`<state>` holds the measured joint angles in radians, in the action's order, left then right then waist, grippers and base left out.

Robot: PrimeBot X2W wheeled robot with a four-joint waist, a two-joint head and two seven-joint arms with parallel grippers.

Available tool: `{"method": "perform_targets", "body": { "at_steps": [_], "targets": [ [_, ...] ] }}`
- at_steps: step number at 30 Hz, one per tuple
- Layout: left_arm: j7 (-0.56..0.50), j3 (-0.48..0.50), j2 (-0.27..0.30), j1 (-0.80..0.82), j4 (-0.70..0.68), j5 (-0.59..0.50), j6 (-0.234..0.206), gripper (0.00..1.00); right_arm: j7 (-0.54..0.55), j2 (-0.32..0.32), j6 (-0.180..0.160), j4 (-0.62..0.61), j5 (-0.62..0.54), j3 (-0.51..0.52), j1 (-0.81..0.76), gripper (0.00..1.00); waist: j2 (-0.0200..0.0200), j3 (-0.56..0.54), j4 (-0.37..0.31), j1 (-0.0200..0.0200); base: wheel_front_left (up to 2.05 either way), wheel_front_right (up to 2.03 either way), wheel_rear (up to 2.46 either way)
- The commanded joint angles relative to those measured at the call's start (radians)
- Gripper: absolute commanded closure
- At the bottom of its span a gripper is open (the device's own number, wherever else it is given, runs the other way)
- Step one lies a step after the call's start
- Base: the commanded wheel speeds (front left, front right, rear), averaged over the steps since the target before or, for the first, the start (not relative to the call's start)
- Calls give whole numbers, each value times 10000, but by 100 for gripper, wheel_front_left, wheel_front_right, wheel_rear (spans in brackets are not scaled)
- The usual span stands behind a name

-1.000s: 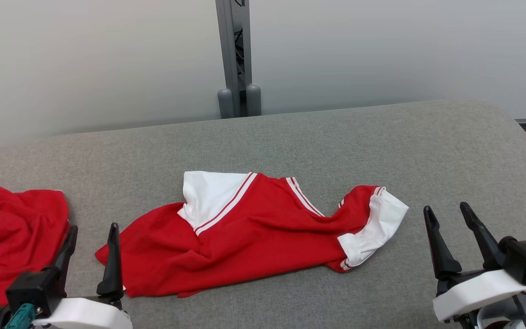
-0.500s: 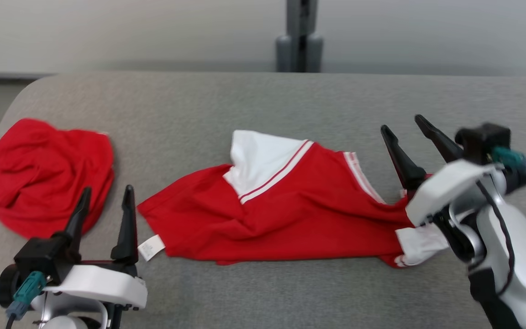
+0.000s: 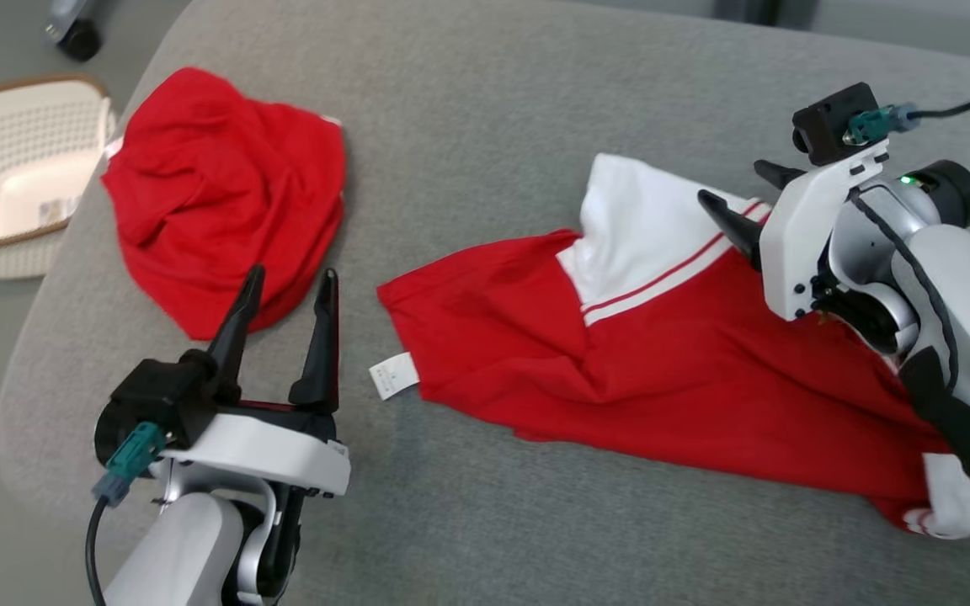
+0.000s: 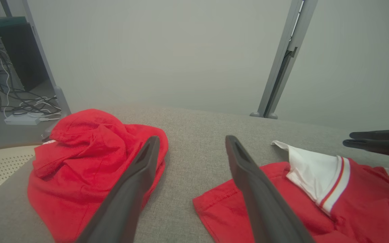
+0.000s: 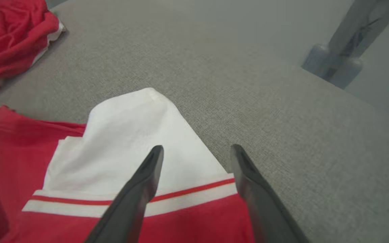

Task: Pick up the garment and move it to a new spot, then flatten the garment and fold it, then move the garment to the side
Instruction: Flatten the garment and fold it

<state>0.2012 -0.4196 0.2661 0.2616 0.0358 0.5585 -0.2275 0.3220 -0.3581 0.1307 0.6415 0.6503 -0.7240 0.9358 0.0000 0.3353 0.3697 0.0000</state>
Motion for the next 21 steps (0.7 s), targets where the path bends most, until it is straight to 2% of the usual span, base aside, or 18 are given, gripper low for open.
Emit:
{"method": "perform_targets", "body": {
  "at_steps": [1,7,14,15,17,21],
  "targets": [
    [80,-26,-33,217,110,62,99,0,8,-121,2,188,98,-147,159,0,0,591,618,0,0,0,0],
    [338,-121,-432,730,921,166,529,0,-193,-272,2,1107,661,-1192,983,0,0,895,931,0,0,0,0],
    [491,-93,-601,1029,1543,134,783,0,222,-156,4,1794,1540,-2228,1019,2,0,850,767,0,0,0,0],
    [510,-72,-593,1021,1602,131,808,0,230,-156,4,1791,1643,-2327,997,55,0,815,700,0,0,0,0],
    [540,-32,-557,991,1697,108,833,0,233,-151,2,1702,1991,-2519,910,100,0,733,545,0,0,0,0],
    [560,42,-433,992,1791,33,844,0,-287,-380,1,1232,2270,-2846,1003,100,0,571,172,0,0,0,0]
  ]
}}
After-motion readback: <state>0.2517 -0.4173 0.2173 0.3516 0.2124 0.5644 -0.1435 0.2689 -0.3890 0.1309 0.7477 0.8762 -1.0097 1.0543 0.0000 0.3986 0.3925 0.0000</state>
